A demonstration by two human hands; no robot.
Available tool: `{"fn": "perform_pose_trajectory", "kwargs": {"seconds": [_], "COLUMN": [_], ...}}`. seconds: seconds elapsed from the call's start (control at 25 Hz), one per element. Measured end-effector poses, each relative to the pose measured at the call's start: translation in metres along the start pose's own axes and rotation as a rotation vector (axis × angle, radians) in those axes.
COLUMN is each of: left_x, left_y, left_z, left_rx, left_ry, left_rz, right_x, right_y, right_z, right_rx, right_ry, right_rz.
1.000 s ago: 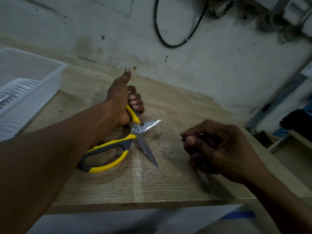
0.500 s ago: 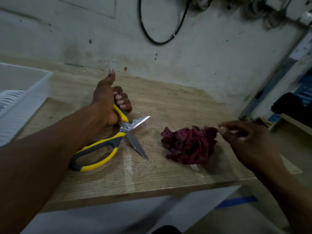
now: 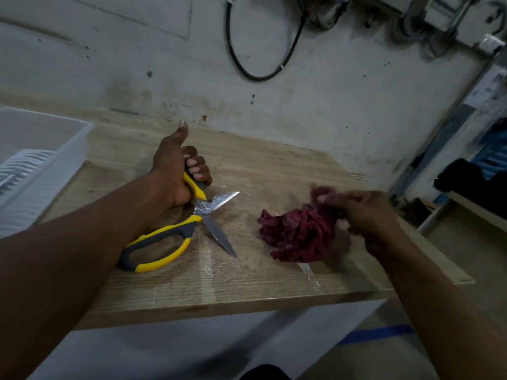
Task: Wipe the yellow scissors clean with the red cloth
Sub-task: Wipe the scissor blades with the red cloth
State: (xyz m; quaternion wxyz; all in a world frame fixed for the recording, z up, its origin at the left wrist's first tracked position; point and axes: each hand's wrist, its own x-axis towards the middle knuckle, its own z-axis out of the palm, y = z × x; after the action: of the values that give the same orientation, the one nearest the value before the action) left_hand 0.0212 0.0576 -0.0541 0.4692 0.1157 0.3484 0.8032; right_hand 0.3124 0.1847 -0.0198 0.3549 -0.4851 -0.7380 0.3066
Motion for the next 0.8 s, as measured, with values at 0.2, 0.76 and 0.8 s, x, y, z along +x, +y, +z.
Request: {"fn": "perform_pose_trajectory", "kwargs": {"seconds": [0.2,0.76,0.8], "left_x": [0.002,0.01,0.01], "left_y": [0.001,0.0,0.0], "left_z": [0.002,0.002,0.002], "left_rx": [-0.035,-0.049,-0.046], "left_ry": [0.041,0.101,0.105], "left_rz": [-0.012,-0.009,-0.009], "right_x": [-0.024,-0.055,-0.053], "right_y": [-0.06,-0.074,-0.074], "right_z": [-0.003,0.093,0.092], "right_rx": [-0.202,-0.384,-0.413], "right_ry": [-0.197,-0.6,-0.621], "right_rz": [-0.787,-1.19,-1.193]}}
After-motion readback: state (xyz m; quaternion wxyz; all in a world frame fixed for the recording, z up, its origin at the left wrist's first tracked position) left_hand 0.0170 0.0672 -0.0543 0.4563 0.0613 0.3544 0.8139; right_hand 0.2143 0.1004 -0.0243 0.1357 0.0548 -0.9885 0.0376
